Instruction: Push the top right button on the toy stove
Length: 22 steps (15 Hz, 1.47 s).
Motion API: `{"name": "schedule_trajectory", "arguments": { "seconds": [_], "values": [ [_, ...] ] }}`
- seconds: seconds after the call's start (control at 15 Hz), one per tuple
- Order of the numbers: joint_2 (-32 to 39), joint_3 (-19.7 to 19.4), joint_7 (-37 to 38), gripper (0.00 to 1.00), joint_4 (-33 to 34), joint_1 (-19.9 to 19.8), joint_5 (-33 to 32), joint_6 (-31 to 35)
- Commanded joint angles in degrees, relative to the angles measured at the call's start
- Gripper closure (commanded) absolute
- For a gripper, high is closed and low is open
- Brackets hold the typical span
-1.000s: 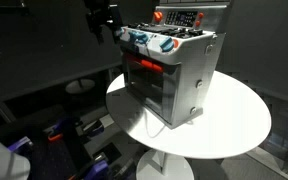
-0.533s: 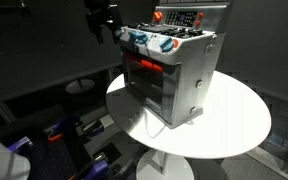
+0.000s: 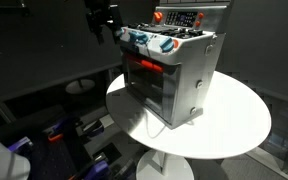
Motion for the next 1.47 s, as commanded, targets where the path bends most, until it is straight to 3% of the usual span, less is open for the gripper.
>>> {"name": "schedule_trajectory", "arguments": {
  "seconds": [0.0,0.47,0.87,1.4],
  "values": [
    [0.1,-2.2,0.0,0.00,2.1,1.0,0.4,-0.7],
    [0.4,-5.1,1.5,0.00,8.2,-0.7,0.0,-0.7],
    [2.6,-7.0,5.2,0.00,14.4,-4.6,-1.0,0.2],
    [11.3,-8.6,14.1,0.00,21.9,-9.8,-5.1,5.0]
  ]
}}
